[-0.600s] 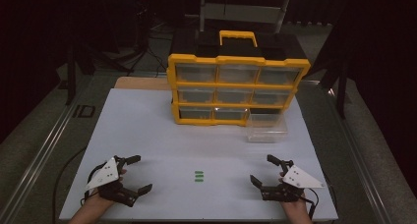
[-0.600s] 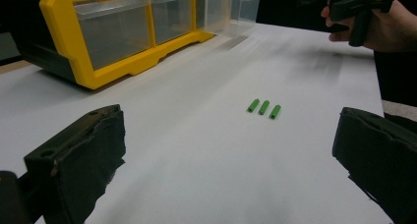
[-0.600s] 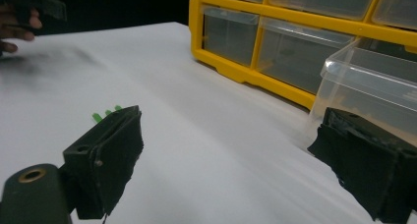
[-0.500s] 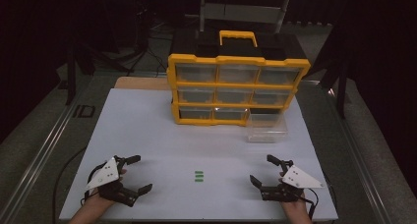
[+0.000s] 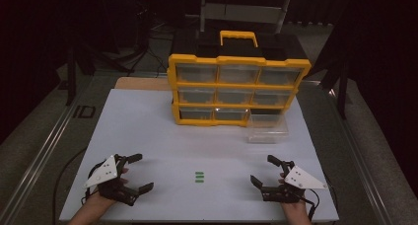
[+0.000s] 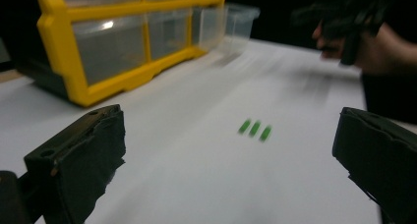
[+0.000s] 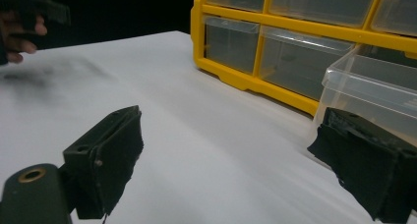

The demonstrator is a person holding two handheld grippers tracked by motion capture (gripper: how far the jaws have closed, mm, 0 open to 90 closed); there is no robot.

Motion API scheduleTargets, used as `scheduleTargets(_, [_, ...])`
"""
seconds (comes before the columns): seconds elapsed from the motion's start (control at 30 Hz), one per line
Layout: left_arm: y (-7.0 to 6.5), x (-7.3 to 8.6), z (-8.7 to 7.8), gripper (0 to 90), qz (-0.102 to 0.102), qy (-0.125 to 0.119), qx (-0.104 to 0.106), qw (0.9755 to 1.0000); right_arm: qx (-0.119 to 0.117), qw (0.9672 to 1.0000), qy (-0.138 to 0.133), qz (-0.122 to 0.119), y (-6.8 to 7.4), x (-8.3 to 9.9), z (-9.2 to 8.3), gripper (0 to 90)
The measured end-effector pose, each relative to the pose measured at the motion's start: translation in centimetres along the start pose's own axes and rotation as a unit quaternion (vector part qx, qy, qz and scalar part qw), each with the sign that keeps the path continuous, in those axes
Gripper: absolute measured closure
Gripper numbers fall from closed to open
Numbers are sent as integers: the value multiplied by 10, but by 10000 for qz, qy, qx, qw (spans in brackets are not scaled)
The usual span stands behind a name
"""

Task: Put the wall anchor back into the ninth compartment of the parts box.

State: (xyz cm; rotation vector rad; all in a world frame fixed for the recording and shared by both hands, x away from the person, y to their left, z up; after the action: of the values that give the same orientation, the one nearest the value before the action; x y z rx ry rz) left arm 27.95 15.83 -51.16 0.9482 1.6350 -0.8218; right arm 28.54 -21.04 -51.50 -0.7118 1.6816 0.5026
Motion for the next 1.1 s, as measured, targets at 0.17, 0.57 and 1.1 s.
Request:
scheduleTargets(0.17, [-2,-21,4,2,-62,-30,138,9999,47,10000,24,-64,0,0,1,96])
scheduleTargets(0.57, [-7,-57,29,2,134,167,537,9983,4,9999,44,-108,3,0,3,96])
scheduleTargets(1.1, [-3,-84,78,2,122,157,1020,9946,-11,9999,46,-125,4,0,3,96])
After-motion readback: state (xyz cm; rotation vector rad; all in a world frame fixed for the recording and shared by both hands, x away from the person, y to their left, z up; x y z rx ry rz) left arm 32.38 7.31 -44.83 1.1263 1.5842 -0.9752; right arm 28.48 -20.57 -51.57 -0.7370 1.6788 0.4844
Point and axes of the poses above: each handheld gripper's, and its own axes: z roughly forward along the jaws, x roughly out of its underside, y roughly to its left, the point moved 9 cm from there along z, roughly forward along the jaws, and after that the axes turned 2 degrees about x, right-handed, at the moved point
